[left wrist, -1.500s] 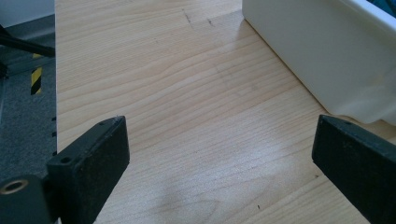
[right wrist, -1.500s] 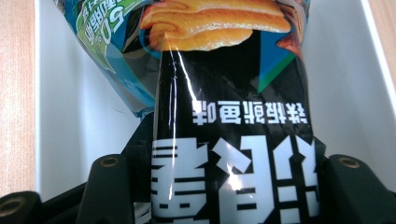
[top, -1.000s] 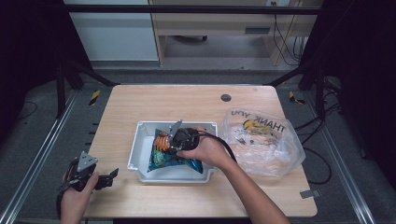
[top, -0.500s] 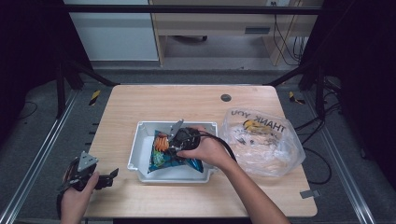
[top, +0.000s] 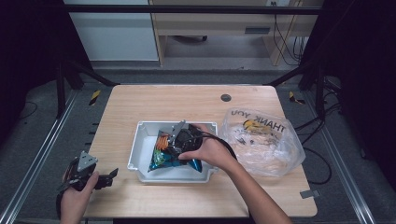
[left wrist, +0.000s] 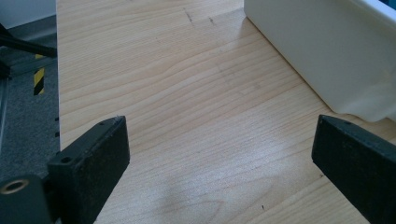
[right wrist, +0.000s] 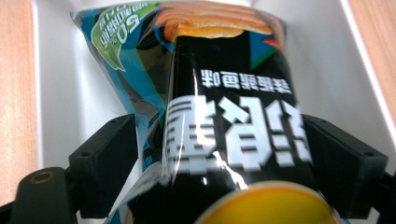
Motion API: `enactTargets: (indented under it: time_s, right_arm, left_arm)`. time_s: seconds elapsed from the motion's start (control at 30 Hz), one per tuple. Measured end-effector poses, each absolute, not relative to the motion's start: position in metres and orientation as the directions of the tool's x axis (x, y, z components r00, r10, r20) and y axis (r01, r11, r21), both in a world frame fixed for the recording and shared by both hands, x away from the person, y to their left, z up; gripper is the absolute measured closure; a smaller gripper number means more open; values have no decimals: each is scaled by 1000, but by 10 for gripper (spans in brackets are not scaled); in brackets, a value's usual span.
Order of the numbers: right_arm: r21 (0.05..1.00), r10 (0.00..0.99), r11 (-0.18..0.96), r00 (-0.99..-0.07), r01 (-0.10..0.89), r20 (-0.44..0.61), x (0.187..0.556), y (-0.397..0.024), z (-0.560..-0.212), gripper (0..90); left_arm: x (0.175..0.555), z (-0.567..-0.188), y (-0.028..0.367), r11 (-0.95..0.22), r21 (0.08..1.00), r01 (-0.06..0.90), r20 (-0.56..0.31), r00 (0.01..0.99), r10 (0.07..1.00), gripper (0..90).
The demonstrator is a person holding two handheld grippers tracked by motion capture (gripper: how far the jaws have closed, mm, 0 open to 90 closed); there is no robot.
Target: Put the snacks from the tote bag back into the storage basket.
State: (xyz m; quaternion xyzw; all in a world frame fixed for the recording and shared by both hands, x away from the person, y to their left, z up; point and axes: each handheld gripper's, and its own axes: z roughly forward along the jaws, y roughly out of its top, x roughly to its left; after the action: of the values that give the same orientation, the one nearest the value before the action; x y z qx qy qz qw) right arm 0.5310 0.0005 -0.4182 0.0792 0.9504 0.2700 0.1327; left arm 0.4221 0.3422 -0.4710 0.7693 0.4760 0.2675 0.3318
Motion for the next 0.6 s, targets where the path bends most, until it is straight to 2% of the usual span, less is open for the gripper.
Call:
enactTargets:
  time_s: [0.6]
  right_arm:
    - [603, 278, 792, -937, 98, -214, 522, -18, -395, 85]
  left_arm:
    - [421, -472, 345, -317, 763, 563, 90, 393, 915, 38]
